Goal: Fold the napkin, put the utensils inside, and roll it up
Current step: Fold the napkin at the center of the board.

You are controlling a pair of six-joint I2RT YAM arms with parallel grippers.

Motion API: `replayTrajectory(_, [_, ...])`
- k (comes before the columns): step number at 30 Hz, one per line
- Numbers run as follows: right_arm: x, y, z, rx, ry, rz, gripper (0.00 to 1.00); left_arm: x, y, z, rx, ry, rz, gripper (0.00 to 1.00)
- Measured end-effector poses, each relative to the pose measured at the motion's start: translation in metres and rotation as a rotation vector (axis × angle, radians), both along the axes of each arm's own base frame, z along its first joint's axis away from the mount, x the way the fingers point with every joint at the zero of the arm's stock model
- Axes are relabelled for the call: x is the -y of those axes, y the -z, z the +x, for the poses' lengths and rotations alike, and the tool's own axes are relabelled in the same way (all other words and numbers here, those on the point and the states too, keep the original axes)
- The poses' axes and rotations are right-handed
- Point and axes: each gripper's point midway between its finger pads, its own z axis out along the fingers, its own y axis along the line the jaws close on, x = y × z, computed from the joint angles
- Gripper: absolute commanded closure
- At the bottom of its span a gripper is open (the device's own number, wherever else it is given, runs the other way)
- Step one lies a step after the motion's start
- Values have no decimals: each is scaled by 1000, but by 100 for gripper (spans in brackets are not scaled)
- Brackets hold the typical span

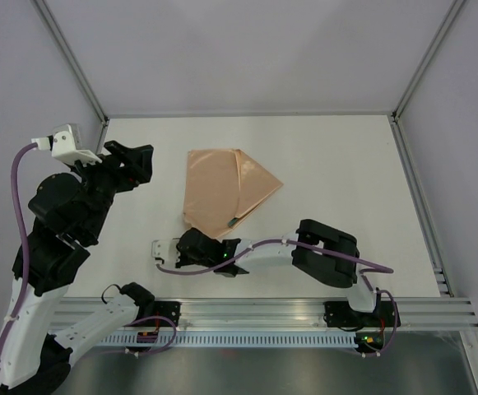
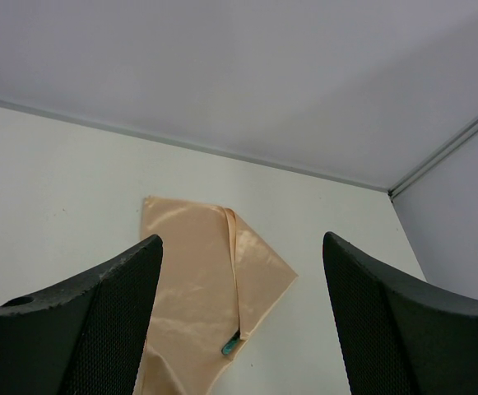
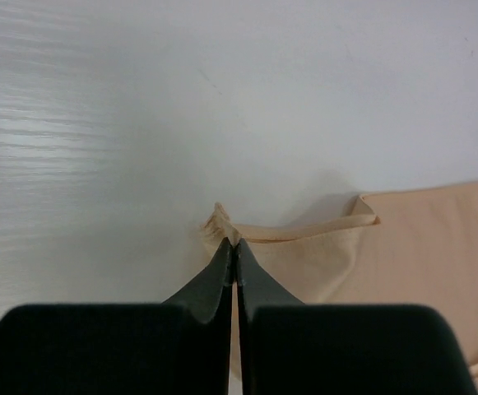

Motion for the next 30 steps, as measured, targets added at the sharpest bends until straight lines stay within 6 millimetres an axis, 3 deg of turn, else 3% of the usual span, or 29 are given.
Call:
replayTrajectory(15, [74, -53, 118, -69, 336, 108, 99, 15, 5, 19, -22, 14, 13, 17])
replayTrajectory(23, [111, -64, 159, -114, 478, 150, 100, 20, 4, 23, -18, 31, 10, 17])
replayTrajectory(30, [134, -76, 176, -131, 551, 179, 99, 23, 4, 25, -15, 35, 8, 16])
